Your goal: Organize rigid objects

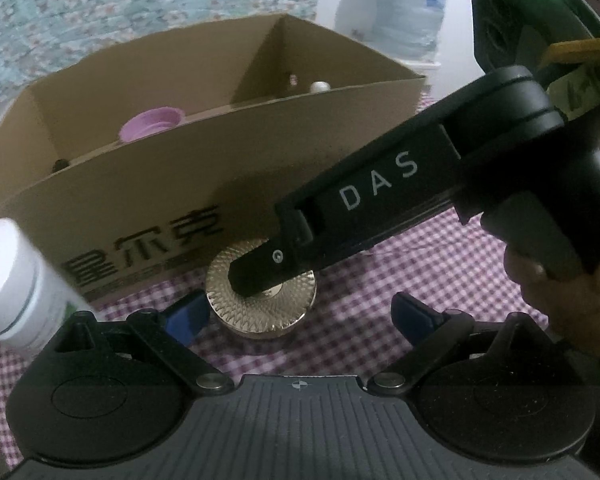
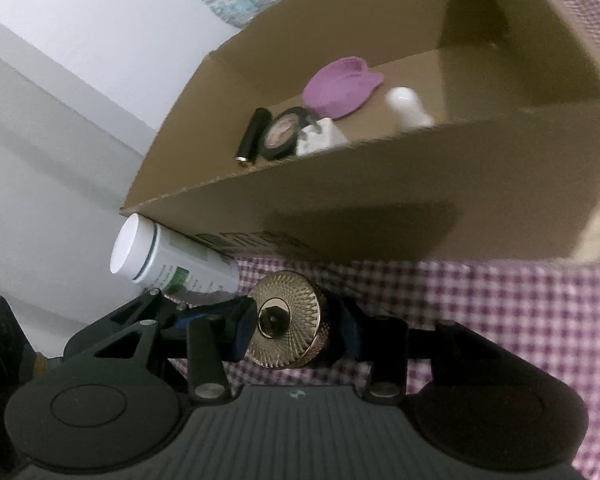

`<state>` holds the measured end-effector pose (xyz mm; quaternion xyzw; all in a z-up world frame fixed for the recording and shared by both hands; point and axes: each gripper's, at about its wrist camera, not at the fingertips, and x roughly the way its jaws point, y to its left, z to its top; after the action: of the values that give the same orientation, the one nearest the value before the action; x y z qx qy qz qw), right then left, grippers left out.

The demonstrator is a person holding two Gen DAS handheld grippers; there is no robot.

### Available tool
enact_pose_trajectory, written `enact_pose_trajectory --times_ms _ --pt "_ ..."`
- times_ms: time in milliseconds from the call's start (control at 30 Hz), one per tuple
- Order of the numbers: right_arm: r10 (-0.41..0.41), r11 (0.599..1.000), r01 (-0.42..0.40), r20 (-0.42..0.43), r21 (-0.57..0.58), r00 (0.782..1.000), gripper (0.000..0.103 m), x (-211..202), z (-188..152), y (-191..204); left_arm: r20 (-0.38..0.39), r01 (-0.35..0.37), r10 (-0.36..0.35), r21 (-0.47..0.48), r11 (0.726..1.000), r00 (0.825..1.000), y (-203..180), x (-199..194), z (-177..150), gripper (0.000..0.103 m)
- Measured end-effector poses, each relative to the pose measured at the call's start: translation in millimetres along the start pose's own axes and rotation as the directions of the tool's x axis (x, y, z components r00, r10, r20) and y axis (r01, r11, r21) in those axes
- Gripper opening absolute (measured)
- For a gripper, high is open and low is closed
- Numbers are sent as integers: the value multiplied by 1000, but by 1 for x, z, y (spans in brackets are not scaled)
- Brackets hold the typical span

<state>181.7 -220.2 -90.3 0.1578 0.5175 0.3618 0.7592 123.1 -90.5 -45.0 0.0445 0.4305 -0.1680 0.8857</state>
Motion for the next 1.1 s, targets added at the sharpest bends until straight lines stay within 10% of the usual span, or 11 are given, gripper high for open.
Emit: enact_pose_trajectory --times_ms 400,700,1100 --pt "-93 990 84 74 117 993 51 -37 -26 -21 26 44 -46 44 998 999 -15 -4 5 97" --pt "-271 948 247 101 199 957 98 -53 -25 -25 -41 18 -20 -62 998 999 -2 -2 4 97" --pt "-363 906 335 69 260 929 103 -44 -38 -40 -85 5 -15 -111 994 996 7 0 4 98"
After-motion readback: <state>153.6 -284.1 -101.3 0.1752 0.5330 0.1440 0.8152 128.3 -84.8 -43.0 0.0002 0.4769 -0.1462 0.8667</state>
